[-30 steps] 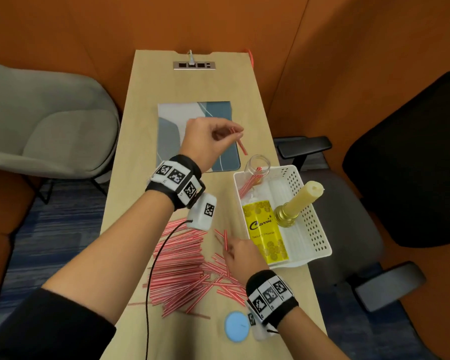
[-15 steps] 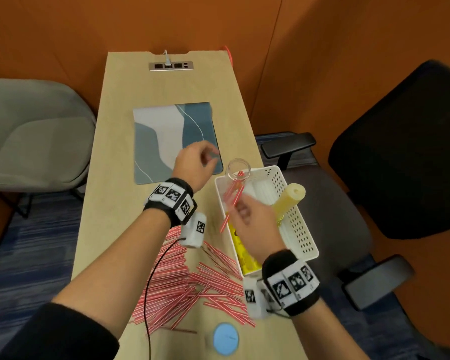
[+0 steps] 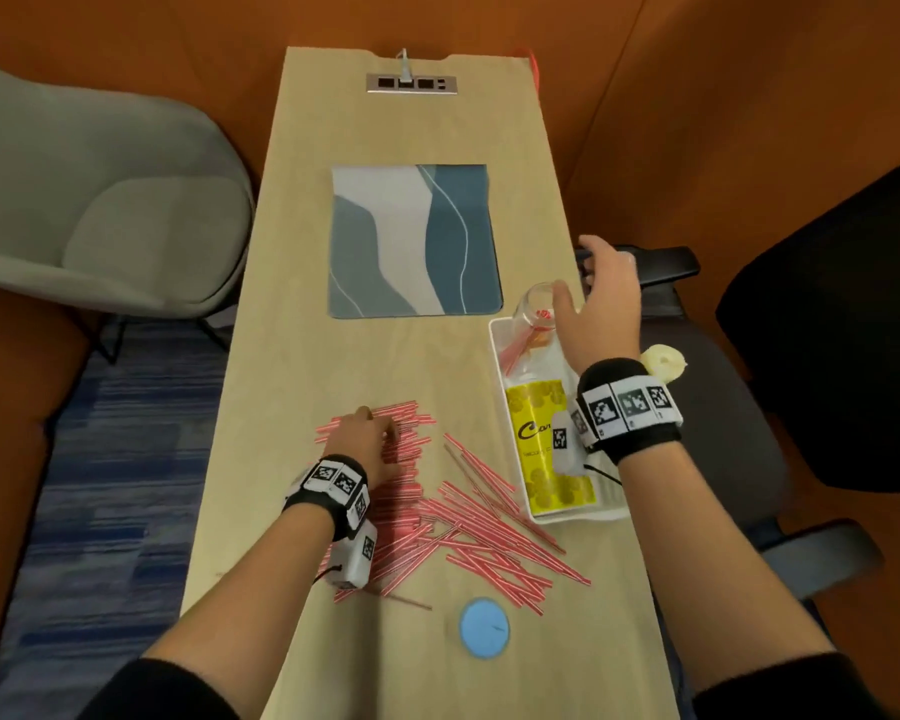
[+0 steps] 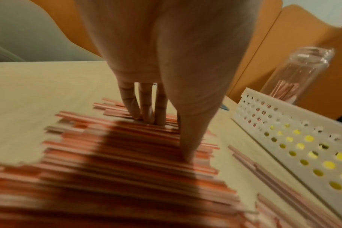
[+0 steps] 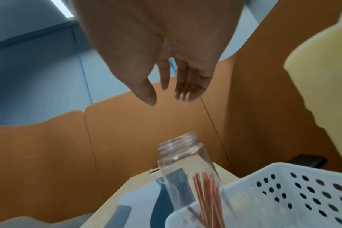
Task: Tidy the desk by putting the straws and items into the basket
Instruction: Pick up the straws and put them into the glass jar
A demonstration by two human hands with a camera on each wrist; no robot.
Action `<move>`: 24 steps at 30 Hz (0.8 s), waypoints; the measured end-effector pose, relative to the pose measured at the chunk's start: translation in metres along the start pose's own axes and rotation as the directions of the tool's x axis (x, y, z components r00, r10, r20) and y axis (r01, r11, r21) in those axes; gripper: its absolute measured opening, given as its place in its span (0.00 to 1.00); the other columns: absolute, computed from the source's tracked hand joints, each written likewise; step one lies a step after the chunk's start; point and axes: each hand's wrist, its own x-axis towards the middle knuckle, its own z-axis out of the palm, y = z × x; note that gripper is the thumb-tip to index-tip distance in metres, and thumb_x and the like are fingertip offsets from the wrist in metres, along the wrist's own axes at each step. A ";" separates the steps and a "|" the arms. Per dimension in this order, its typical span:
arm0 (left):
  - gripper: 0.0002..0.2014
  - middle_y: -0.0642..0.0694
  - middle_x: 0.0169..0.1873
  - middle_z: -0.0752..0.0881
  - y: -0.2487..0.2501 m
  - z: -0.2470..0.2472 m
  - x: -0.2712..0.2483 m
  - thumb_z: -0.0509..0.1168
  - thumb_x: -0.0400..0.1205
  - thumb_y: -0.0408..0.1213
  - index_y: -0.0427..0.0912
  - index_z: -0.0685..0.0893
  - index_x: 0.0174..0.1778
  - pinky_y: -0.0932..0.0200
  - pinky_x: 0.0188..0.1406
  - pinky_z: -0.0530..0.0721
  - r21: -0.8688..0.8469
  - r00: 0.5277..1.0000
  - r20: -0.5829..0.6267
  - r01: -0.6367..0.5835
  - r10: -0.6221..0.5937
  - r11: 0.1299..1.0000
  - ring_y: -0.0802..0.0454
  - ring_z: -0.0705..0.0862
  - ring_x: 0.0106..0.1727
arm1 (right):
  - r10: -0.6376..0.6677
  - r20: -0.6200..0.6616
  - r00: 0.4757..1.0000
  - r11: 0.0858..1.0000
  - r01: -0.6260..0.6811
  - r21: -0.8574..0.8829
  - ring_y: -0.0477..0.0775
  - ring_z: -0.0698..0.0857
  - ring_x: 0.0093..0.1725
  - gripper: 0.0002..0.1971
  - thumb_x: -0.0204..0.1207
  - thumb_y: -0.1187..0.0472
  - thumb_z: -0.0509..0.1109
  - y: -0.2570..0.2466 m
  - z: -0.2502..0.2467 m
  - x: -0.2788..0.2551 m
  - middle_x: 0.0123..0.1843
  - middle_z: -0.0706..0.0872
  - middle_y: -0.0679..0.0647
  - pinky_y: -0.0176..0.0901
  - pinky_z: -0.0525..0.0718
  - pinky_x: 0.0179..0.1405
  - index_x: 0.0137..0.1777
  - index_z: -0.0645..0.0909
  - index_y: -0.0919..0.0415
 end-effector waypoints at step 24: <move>0.08 0.50 0.46 0.92 -0.018 -0.025 -0.047 0.72 0.80 0.39 0.48 0.92 0.55 0.59 0.53 0.86 -0.210 0.938 -0.290 -0.254 0.188 0.944 0.53 0.87 0.45 | 0.225 0.645 0.730 0.805 0.233 -0.545 0.58 0.89 0.51 0.13 0.80 0.71 0.63 0.029 0.119 -0.192 0.52 0.89 0.56 0.48 0.87 0.51 0.56 0.87 0.58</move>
